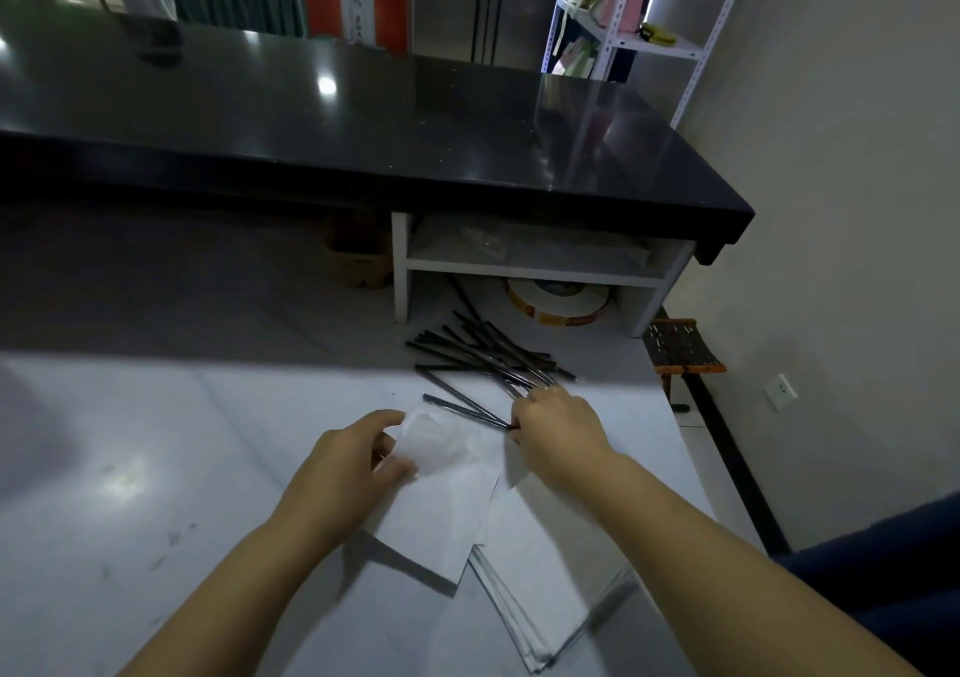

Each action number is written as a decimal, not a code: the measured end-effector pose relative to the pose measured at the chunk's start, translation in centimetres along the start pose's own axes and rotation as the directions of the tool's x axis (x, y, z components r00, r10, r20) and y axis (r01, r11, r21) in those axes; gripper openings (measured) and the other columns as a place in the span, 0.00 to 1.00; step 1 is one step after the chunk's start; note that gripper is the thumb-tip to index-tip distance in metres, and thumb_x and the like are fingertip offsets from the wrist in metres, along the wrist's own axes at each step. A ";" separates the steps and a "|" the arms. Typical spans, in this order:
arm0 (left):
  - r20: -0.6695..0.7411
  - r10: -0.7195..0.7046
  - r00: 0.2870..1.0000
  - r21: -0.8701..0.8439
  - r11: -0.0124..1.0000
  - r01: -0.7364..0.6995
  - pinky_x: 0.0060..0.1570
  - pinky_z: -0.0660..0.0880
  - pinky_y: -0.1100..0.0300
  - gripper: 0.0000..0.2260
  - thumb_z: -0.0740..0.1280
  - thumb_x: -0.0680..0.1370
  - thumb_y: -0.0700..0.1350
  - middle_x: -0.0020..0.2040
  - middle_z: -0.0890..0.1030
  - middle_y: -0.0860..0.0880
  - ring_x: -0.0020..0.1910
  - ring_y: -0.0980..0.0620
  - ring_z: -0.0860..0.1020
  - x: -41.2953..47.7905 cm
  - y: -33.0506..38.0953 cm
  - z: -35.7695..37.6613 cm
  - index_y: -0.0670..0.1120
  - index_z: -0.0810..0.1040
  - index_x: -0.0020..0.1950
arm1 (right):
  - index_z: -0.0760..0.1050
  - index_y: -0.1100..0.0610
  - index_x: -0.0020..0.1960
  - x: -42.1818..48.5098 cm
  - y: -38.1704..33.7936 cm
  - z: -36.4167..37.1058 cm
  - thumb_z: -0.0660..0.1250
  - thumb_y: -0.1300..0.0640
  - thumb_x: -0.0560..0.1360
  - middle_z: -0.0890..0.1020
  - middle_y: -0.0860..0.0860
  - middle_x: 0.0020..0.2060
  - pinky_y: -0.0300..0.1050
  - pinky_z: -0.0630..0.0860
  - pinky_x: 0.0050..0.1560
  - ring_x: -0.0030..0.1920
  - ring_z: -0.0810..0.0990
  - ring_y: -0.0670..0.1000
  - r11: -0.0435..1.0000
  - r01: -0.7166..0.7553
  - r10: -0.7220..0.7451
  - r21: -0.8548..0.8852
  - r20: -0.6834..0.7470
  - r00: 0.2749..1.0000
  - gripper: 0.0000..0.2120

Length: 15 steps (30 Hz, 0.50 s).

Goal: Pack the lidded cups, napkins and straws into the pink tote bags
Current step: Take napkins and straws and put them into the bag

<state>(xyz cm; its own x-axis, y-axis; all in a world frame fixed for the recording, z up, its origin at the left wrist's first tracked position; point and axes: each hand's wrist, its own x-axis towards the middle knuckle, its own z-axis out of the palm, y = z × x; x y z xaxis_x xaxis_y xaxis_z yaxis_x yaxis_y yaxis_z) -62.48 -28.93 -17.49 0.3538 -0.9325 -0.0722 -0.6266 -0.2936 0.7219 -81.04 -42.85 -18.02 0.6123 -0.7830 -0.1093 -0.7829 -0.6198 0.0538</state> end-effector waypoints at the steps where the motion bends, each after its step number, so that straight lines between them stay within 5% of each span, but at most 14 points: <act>1: -0.001 -0.003 1.000 0.002 1.000 0.003 0.43 0.76 0.60 0.19 0.71 0.71 0.48 0.39 0.80 0.58 0.40 0.60 0.77 0.0 -0.1 -0.1 0.55 0.73 0.61 | 0.73 0.59 0.56 -0.1 -0.1 0.0 0.61 0.61 0.76 0.76 0.55 0.55 0.47 0.68 0.50 0.57 0.72 0.58 1.000 -0.014 0.015 -0.009 0.020 1.000 0.10; 10: -0.019 -0.053 0.998 0.013 0.999 0.053 0.38 0.74 0.65 0.14 0.72 0.70 0.48 0.35 0.80 0.60 0.36 0.63 0.77 -0.9 -1.0 -1.2 0.59 0.75 0.53 | 0.71 0.62 0.59 0.4 -1.5 -1.3 0.58 0.67 0.72 0.75 0.58 0.57 0.49 0.69 0.59 0.61 0.70 0.58 0.998 -0.056 0.060 -0.033 0.133 0.989 0.16; 15: -0.026 -0.083 0.996 0.024 0.996 0.084 0.40 0.76 0.62 0.13 0.71 0.71 0.49 0.36 0.80 0.59 0.37 0.62 0.77 -2.0 -1.7 -2.1 0.63 0.72 0.49 | 0.66 0.64 0.64 0.5 -2.6 -1.1 0.58 0.64 0.74 0.72 0.59 0.61 0.49 0.68 0.60 0.62 0.69 0.59 0.977 -0.033 0.071 -0.210 0.177 0.982 0.18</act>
<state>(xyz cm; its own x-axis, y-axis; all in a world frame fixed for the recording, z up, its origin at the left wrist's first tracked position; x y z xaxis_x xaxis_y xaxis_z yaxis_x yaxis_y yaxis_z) -60.64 -26.16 -17.12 0.4226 -0.8991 -0.1145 -0.6110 -0.3759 0.6966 -78.53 -41.68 -17.08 0.5262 -0.8034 -0.2789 -0.7619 -0.5910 0.2651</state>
